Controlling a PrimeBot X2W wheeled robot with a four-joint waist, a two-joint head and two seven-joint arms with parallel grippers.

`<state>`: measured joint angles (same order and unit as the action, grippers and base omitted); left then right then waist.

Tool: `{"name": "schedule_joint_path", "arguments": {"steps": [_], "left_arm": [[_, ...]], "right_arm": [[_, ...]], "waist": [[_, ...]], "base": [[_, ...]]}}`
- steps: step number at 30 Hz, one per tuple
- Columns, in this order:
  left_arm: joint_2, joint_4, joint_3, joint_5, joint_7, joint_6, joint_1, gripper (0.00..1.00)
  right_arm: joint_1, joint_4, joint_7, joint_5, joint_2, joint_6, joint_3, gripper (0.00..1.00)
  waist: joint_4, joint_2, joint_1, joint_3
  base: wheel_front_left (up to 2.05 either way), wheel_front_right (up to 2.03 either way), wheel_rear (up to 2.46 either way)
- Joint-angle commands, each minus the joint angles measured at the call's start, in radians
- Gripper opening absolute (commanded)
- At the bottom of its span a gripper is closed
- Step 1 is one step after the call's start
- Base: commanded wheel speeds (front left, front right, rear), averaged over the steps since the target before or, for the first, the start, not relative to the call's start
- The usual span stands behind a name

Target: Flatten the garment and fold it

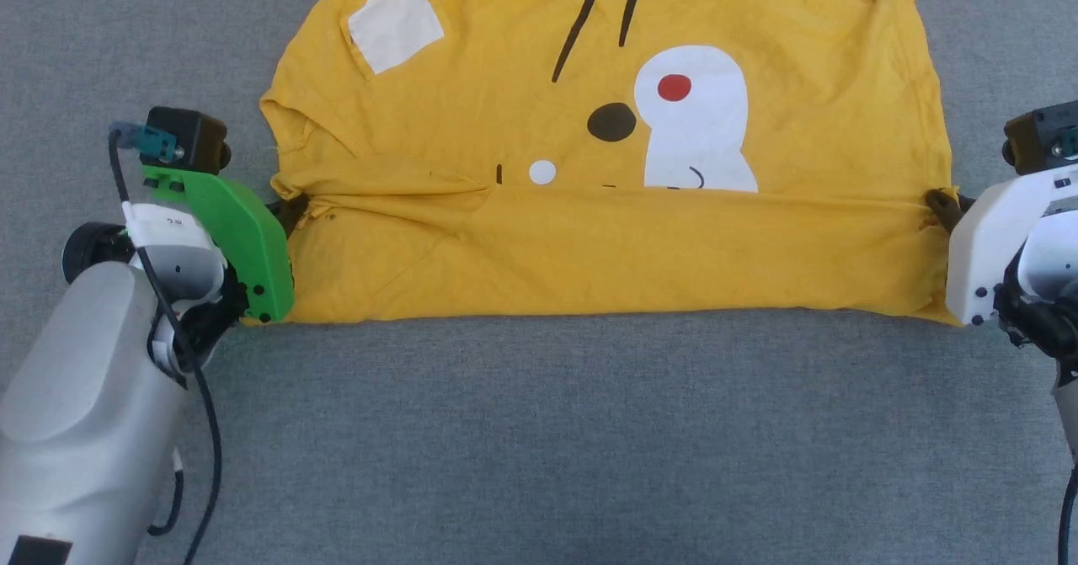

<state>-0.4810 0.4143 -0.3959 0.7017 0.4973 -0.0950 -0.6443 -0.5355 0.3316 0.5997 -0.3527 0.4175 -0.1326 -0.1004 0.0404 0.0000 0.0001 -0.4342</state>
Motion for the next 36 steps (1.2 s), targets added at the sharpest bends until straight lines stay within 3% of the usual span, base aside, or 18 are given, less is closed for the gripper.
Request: {"name": "schedule_joint_path", "arguments": {"steps": [1,2,3,9,15,20,25,36], "left_arm": [[0.013,0.020,-0.009,-0.004,-0.007,0.024,0.062,1.00],[0.016,0.005,-0.002,-0.006,-0.037,0.030,0.068,1.00],[0.021,-0.018,0.006,-0.016,-0.087,0.035,0.077,1.00],[0.059,-0.125,0.069,-0.089,-0.442,0.107,0.179,1.00],[0.113,-0.196,0.082,-0.122,-0.601,0.197,0.327,1.00],[0.146,-0.216,0.092,-0.112,-0.599,0.275,0.409,1.00],[0.158,-0.200,0.096,-0.096,-0.521,0.338,0.424,1.00],[0.167,-0.113,0.110,-0.011,-0.277,0.420,0.389,1.00]], "right_arm": [[0.010,0.021,0.019,-0.007,-0.014,0.002,0.008,0.32],[0.012,0.019,0.016,-0.007,-0.017,0.002,0.018,0.90],[0.018,0.017,0.004,-0.013,-0.024,0.002,0.036,1.00],[0.111,-0.080,-0.173,-0.026,-0.079,0.002,0.113,1.00],[0.268,-0.228,-0.376,-0.002,-0.158,0.002,0.184,1.00],[0.388,-0.336,-0.502,0.056,-0.250,0.002,0.232,1.00],[0.449,-0.387,-0.580,0.109,-0.287,0.002,0.214,1.00],[0.485,-0.414,-0.654,0.166,-0.334,0.002,0.161,1.00]], "waist": [[-0.006,0.0000,-0.0001,0.012],[-0.007,0.0000,-0.0001,0.018],[-0.011,0.0000,-0.0001,0.029],[-0.027,0.0000,-0.0001,0.103],[-0.041,0.0000,-0.0001,0.167],[-0.038,0.0000,-0.0001,0.197],[-0.019,0.0000,-0.0001,0.208],[0.035,0.0000,-0.0001,0.200]], "base": [[0.00,0.00,0.00],[0.00,0.00,0.00],[0.00,0.00,0.00],[0.00,0.00,0.00],[0.00,0.00,0.00],[0.00,0.00,0.00],[0.00,0.00,0.00],[0.00,0.00,0.00]]}}
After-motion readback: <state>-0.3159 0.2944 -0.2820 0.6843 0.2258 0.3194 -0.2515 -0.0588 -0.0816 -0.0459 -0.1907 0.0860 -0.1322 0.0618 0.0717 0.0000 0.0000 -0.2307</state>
